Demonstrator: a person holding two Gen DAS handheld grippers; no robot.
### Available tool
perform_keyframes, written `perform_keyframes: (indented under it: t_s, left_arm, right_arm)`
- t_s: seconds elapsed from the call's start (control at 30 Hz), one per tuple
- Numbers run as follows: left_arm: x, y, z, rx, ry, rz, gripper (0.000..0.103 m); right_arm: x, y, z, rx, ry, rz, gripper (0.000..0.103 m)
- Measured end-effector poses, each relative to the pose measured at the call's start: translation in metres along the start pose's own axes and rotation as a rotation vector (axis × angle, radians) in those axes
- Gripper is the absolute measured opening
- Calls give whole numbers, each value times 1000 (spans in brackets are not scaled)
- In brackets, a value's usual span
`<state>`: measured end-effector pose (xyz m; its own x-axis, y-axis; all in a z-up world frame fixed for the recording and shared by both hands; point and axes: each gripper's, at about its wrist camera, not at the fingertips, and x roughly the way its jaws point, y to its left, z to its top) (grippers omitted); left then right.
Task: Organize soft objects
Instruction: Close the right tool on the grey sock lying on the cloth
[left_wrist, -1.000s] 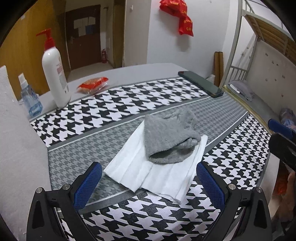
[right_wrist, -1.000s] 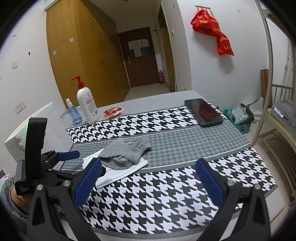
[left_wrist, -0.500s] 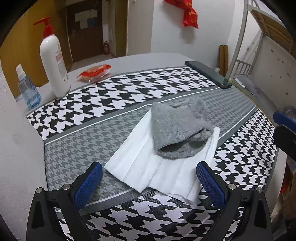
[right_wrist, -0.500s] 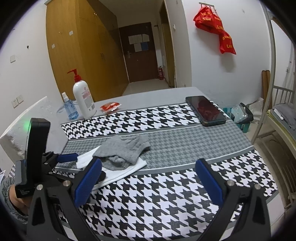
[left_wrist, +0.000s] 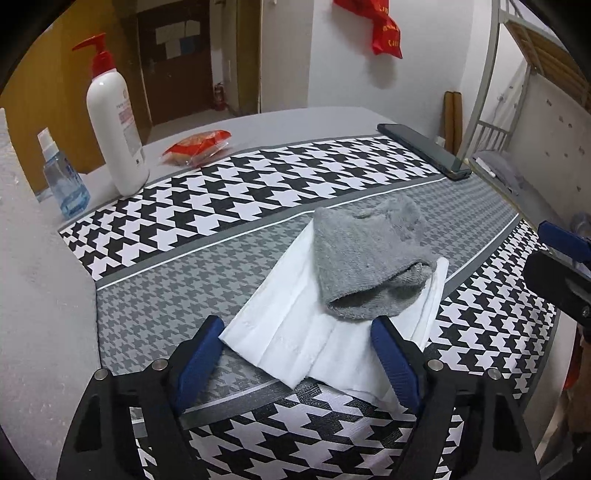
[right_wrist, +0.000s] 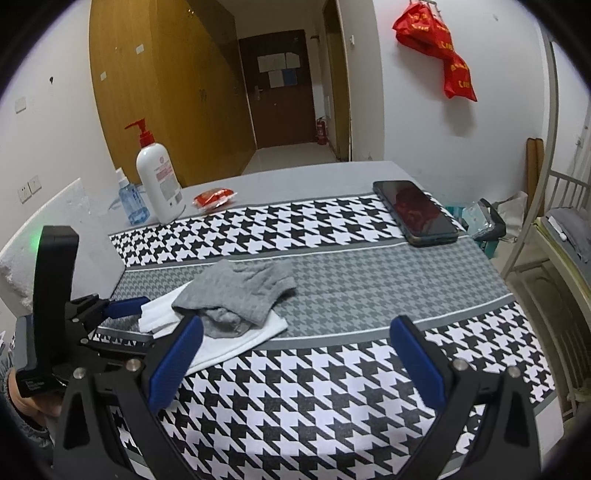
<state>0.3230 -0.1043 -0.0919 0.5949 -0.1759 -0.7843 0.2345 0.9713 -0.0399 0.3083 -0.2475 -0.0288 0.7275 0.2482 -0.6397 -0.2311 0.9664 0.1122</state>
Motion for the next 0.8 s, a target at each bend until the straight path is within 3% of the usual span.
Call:
perform_keyframes:
  t_s: [0.07,0.3,0.47,0.63,0.8]
  left_arm:
    - [-1,0,0,8,-2,12,75]
    - [-3,-2,-2,43,4,16,74]
    - [-2,4,-5,30,24,29,93]
    - [-3,6,-7,28,26,25,95]
    - [-2,7,-7,27,27,23,97]
  right_arm:
    - [1,1,0,-6,4,2,102]
    - [4,9,4,-27,18,11,102]
    - [15,18,13,-68,44,22,102]
    - [33,34,16,-138,83,43,101]
    - [52,44,17,-186,136,93,87]
